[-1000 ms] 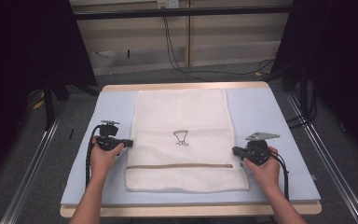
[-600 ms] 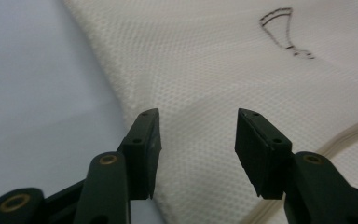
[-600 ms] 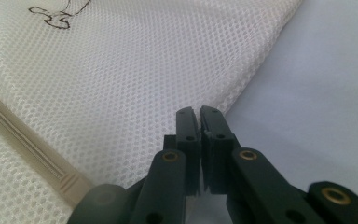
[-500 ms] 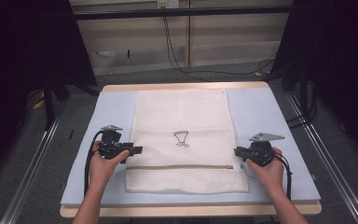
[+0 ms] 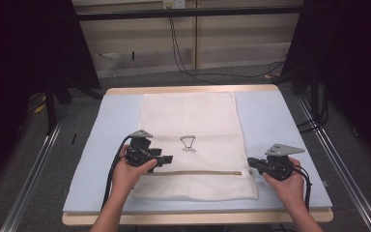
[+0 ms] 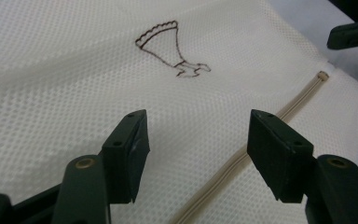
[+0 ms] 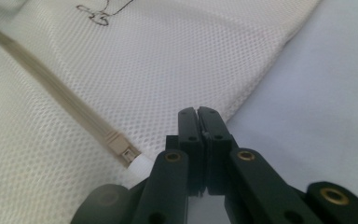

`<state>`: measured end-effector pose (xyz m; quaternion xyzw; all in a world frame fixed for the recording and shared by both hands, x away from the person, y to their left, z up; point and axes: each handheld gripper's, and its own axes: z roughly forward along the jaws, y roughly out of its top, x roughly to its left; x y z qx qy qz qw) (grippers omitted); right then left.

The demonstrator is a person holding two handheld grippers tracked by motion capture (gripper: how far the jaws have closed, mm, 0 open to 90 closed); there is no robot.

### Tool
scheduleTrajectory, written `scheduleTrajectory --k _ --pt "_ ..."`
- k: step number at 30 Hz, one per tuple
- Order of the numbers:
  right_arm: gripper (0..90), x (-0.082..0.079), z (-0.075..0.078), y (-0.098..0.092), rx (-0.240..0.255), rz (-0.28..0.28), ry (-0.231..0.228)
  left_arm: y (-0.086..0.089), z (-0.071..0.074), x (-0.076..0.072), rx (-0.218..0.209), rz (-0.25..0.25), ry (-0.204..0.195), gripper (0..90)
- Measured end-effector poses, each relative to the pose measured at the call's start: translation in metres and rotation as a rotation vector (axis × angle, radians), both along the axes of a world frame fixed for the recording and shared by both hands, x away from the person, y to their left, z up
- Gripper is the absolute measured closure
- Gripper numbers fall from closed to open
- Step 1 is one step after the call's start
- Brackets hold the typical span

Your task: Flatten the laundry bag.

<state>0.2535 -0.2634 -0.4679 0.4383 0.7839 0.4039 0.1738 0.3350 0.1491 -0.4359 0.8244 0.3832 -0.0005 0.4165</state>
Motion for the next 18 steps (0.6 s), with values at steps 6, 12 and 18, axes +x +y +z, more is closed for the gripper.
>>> scheduleTrajectory --k 6,12,18 --pt "90.0 -0.004 -0.004 0.001 0.009 0.030 -0.033 -0.016 -0.001 -0.002 -0.009 -0.029 -0.006 35.3" --pt "89.7 -0.006 -0.006 0.005 0.006 0.064 -0.057 -0.033 -0.002 -0.006 -0.058 -0.036 0.027 41.4" --pt "90.0 -0.008 -0.009 0.005 0.003 0.074 -0.060 -0.052 -0.002 -0.010 -0.091 -0.040 0.104 51.4"
